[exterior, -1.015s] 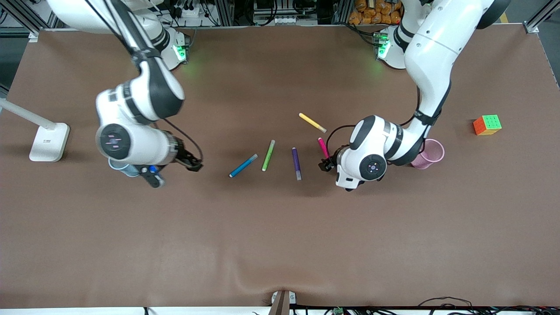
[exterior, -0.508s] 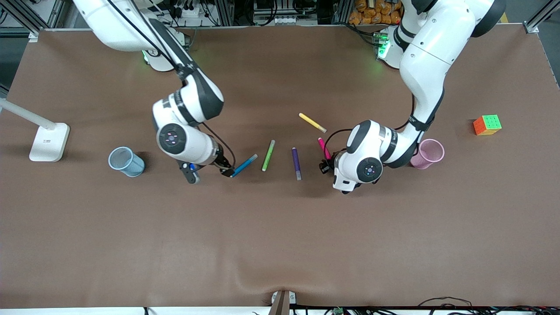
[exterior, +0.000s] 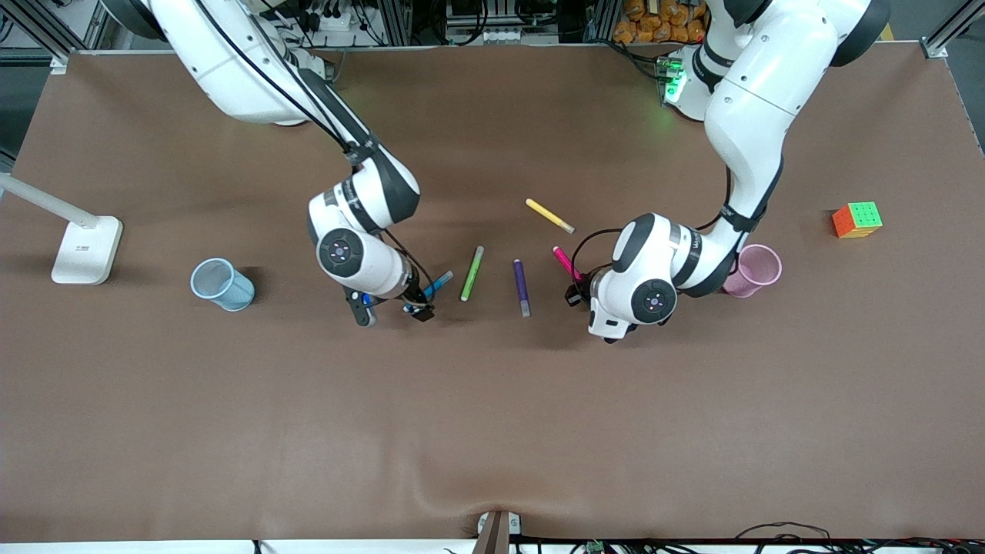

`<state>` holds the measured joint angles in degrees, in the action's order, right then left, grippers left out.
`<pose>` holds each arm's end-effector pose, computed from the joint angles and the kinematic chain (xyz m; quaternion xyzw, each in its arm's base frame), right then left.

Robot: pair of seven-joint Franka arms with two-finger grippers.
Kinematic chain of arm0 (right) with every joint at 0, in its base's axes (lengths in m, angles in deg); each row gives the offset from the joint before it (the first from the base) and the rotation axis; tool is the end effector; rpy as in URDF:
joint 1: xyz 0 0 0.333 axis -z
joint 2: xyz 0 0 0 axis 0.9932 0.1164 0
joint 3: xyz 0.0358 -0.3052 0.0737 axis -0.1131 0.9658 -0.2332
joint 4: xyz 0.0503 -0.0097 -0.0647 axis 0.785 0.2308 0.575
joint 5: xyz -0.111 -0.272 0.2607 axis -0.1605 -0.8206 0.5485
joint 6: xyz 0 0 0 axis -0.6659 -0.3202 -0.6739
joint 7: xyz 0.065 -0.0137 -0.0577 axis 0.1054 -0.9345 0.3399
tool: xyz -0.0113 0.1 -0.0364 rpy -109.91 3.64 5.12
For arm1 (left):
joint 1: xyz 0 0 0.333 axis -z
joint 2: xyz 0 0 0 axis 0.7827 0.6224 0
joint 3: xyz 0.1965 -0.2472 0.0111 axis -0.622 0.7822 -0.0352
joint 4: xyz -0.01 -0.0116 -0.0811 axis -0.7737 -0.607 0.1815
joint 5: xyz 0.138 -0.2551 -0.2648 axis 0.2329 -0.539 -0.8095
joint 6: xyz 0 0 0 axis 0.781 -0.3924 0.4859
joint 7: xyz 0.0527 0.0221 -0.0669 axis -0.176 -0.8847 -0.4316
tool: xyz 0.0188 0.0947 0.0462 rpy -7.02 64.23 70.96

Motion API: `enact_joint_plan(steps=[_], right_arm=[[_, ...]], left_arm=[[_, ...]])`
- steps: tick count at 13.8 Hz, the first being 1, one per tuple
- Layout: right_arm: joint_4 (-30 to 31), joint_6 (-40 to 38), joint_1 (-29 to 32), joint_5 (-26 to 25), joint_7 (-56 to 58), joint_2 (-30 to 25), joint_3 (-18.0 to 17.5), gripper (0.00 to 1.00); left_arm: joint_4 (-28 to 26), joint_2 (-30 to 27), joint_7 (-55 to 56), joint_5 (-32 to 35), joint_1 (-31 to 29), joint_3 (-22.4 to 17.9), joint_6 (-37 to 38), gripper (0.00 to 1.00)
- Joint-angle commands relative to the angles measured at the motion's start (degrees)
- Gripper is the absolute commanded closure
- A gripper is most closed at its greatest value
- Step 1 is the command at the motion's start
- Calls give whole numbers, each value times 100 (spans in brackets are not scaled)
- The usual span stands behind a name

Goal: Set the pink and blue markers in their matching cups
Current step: 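Grasp the pink marker with the left gripper while the right gripper grasps the blue marker, then carry the pink marker to the pink cup while the right gripper carries the blue marker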

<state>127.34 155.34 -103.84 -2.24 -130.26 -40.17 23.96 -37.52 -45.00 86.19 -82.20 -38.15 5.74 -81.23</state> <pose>0.5548 0.3478 0.2043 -0.8376 0.5342 0.1099 0.0321 0.5683 -0.3134 0.1665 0.9309 0.2950 -0.2151 0.0125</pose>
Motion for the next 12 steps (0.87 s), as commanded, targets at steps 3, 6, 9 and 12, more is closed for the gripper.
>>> enact_joint_plan(steps=[3, 6, 9, 12], right_arm=[[-55, 310, -189, -19, -177, 215, -11, 7], [-73, 363, -189, -19, -177, 294, -134, 33], [-73, 380, -189, -19, -151, 373, -134, 46], [-64, 354, -189, -28, -54, 382, -134, 94]], left_arm=[[40, -596, -1, -20, -272, -99, 197, 100], [163, -1264, -72, 899, -404, -135, 994, 100], [426, -1599, -343, 1701, -413, -126, 1576, 100], [471, -1933, -747, 1931, -526, -144, 1911, 100]])
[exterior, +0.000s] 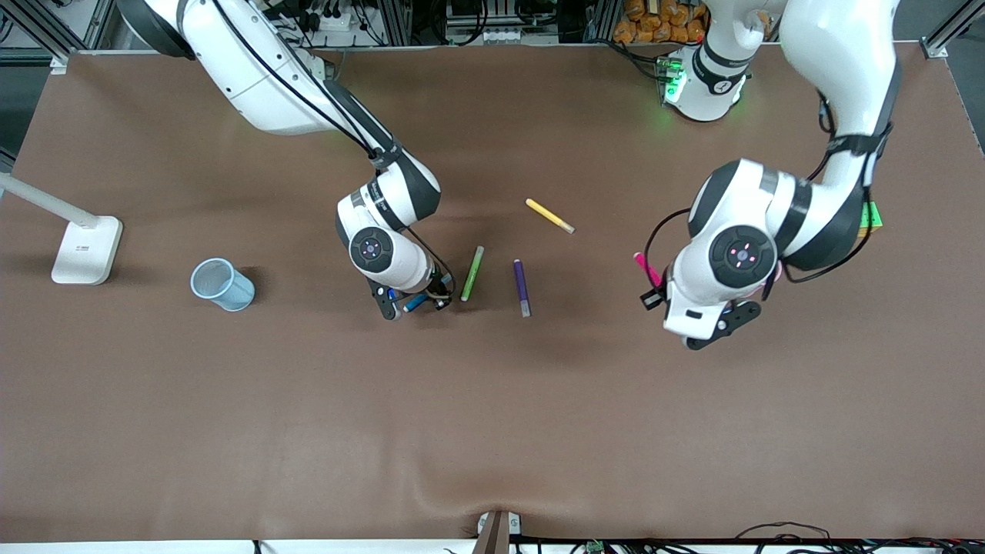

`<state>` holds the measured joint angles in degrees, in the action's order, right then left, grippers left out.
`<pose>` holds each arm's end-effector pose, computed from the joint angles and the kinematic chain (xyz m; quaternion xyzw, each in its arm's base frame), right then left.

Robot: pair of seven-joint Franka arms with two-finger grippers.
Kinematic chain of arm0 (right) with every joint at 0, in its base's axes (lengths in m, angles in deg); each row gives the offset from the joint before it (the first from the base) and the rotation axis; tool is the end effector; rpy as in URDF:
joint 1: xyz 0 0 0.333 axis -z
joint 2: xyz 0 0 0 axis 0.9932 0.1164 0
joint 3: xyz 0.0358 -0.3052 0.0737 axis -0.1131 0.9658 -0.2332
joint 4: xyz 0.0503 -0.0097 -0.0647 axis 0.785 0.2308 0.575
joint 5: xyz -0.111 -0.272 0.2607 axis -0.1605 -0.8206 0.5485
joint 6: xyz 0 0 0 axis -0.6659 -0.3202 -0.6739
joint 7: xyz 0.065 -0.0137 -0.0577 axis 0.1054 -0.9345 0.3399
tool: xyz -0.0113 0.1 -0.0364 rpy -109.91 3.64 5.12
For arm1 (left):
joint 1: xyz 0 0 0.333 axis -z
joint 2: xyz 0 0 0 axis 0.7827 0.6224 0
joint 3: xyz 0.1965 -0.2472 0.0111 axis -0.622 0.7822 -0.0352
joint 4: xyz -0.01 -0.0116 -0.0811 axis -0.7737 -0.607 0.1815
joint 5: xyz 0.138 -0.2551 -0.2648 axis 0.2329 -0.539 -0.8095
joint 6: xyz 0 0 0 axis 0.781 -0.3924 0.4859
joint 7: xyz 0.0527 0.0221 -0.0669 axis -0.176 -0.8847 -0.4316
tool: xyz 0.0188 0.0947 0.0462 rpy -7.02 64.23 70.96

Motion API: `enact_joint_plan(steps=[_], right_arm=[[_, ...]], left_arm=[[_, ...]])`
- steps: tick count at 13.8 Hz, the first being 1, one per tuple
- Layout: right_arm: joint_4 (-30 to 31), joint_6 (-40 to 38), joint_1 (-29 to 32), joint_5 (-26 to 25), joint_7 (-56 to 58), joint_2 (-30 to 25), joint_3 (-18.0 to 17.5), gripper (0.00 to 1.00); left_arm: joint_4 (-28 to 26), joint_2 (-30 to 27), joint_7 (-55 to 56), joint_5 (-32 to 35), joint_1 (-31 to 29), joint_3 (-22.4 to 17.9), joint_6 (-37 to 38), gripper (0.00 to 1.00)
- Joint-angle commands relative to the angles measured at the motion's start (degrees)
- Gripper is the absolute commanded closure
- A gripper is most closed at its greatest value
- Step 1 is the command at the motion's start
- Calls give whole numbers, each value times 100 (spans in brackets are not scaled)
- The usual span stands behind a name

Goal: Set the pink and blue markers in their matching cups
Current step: 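Carry the pink marker to the pink cup while the right gripper carries the blue marker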

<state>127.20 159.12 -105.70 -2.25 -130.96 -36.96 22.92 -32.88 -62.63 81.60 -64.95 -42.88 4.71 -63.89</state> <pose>0.5378 0.3743 0.1761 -0.8426 0.5249 0.1140 0.0386 0.6097 -0.2319 0.3745 -0.9676 -0.2271 0.0758 0.0807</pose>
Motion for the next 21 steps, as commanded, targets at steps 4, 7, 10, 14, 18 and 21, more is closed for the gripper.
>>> enact_joint_plan(steps=[4, 7, 10, 14, 18, 21], right_arm=[[-111, -575, 76, -71, 164, -70, -21, 100], [-313, -1672, 304, -71, 655, -316, 23, 100], [-384, -2246, 506, -62, 1139, -501, 85, 100], [-454, -2888, 630, 17, 1737, -694, 348, 100], [-779, -3792, 788, 341, 2605, -800, 716, 100], [-1016, -4504, 780, 974, 3572, -949, 1384, 100]], left_arm=[[7, -505, -1062, 312, -493, -33, 397, 100], [7, -733, -1318, 321, -696, -33, 625, 100], [-54, -996, -1345, 321, -836, -33, 766, 100], [-90, -1199, -1371, 321, -977, -41, 995, 100], [-99, -1296, -1380, 329, -1135, -41, 1048, 100], [-90, -1305, -1389, 486, -1188, -41, 1048, 100]])
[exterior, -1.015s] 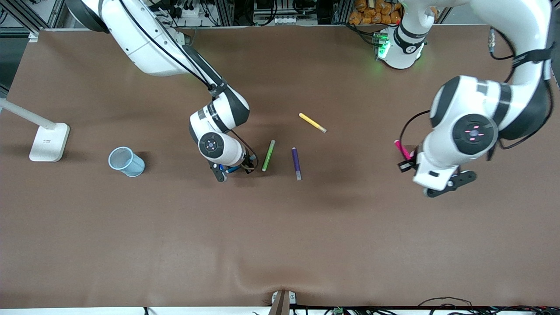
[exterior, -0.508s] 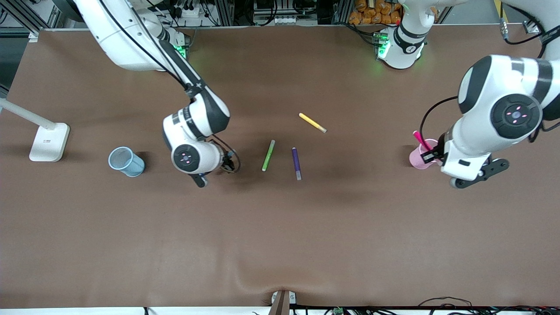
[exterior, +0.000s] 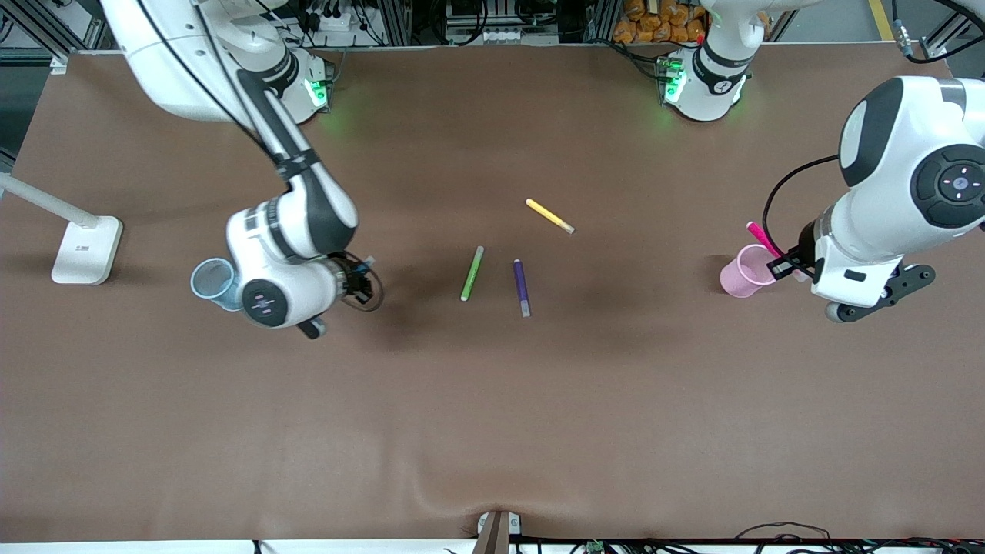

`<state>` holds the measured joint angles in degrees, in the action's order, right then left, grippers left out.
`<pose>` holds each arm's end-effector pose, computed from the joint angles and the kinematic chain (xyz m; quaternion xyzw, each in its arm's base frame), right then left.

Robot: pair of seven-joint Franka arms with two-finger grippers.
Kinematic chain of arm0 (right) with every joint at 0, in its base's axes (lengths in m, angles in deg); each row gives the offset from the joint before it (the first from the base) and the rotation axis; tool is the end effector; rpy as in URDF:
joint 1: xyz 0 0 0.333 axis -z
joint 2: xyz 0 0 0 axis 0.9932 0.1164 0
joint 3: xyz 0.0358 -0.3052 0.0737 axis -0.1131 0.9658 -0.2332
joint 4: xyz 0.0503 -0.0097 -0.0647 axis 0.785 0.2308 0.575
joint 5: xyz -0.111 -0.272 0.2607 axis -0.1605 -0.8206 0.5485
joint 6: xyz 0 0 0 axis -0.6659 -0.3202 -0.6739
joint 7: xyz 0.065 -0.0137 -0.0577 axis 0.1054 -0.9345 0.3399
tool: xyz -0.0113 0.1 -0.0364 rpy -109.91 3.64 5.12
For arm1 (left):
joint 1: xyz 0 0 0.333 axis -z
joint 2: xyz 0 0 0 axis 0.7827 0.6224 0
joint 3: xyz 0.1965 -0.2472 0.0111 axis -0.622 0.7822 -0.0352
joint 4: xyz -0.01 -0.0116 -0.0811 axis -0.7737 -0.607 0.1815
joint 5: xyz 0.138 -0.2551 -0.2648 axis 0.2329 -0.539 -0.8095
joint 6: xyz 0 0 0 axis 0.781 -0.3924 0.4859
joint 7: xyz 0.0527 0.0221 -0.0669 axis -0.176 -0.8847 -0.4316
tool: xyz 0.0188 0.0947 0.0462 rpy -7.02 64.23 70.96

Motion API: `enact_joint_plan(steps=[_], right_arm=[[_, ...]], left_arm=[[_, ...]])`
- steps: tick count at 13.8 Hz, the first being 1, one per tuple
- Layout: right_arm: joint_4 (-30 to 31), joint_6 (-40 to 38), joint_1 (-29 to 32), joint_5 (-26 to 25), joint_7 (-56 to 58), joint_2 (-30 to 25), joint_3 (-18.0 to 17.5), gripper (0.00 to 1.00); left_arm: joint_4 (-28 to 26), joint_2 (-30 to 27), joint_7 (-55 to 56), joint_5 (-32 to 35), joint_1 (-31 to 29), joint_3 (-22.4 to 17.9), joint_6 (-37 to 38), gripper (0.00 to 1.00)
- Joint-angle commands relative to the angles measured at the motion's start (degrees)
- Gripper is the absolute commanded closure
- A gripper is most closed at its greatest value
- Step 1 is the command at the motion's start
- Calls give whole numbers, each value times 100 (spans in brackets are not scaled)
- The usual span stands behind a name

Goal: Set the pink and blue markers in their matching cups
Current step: 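Carry the pink marker to the pink cup while the right gripper carries the blue marker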

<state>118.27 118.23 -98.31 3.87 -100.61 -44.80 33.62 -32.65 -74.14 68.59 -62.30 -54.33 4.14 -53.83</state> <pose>0.5961 0.2104 0.2773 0.8817 -0.3920 -0.2585 0.0453 0.6057 -0.0911 0.4898 -0.9671 -0.2239 0.0591 0.1055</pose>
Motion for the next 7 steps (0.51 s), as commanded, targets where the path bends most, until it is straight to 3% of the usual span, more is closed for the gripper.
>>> enact_joint_plan(steps=[1, 7], right_arm=[[-316, -730, 40, 397, 714, -174, 454, 100], [-731, -1945, 48, 415, 2164, -183, 1456, 100]], left_arm=[[-130, -154, -96, 571, -43, 50, 42, 100], [-227, -189, -149, 847, -69, 77, 59, 100]])
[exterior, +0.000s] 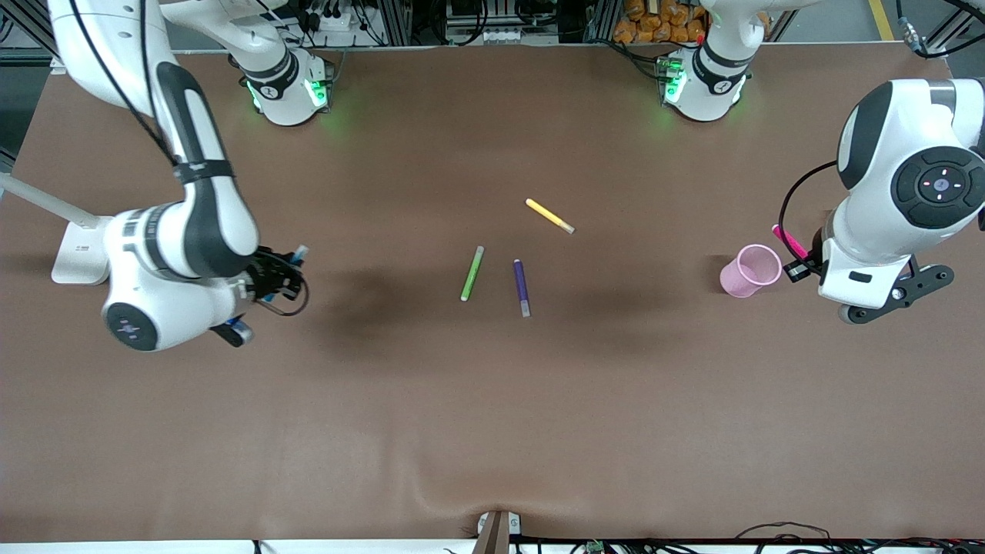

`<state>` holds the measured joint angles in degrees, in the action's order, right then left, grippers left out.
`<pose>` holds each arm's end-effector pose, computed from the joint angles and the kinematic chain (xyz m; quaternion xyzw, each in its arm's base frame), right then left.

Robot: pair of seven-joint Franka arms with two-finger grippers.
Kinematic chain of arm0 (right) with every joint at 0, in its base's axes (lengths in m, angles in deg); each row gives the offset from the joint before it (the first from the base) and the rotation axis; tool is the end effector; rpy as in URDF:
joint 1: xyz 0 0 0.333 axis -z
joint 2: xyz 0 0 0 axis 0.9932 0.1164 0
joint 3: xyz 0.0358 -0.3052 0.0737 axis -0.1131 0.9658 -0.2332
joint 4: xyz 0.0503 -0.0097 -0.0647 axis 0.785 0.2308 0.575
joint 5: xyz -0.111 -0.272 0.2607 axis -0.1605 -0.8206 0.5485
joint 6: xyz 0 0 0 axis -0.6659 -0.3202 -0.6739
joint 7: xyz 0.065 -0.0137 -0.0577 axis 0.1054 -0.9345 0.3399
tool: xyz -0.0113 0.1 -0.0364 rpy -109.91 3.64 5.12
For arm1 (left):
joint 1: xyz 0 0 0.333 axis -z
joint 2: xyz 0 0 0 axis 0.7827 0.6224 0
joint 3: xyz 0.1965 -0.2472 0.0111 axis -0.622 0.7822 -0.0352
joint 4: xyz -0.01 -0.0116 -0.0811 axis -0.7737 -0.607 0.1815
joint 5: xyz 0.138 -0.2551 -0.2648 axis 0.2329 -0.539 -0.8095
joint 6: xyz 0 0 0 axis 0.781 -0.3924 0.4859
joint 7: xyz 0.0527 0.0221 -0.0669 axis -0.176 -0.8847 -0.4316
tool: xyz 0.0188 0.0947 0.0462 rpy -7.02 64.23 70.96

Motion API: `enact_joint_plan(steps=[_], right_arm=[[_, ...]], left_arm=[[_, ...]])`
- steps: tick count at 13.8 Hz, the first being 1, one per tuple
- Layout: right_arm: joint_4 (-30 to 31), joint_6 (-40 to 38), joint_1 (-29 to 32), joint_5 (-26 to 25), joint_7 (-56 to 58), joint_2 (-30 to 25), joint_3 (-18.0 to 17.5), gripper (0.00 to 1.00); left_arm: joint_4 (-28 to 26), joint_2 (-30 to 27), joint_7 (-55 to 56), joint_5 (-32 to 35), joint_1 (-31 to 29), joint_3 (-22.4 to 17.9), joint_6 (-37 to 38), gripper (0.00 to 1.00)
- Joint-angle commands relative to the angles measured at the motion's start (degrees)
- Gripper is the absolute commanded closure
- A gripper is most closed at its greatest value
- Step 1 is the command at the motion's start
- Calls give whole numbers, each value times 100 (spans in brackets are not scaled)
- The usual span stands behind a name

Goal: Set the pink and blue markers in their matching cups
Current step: 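Carry the pink marker to the pink cup while the right gripper carries the blue marker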

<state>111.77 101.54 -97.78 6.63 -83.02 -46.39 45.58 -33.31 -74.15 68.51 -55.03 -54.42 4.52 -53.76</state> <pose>0.6150 0.1040 0.3355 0.8907 -0.3275 -0.3141 0.0260 0.6069 -0.0813 0.4873 -0.9633 -0.2099 0.0367 0.1634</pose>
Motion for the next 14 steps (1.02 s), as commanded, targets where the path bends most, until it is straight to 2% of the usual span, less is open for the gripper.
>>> enact_joint_plan(steps=[1, 8, 11, 14], right_arm=[[-81, -356, -4, 148, 773, -15, 479, 100], [16, -839, 49, 508, 2400, 169, 1526, 100], [524, -753, 137, 894, 3208, 336, 1773, 100], [569, -691, 189, 948, 3343, 450, 1932, 100]], left_arm=[[-169, -214, -211, 120, -60, 39, 52, 100], [-266, -241, -308, 524, -52, 57, 53, 100], [-301, -232, -378, 682, -43, 57, 53, 100], [-336, -241, -562, 806, -60, 48, 53, 100]])
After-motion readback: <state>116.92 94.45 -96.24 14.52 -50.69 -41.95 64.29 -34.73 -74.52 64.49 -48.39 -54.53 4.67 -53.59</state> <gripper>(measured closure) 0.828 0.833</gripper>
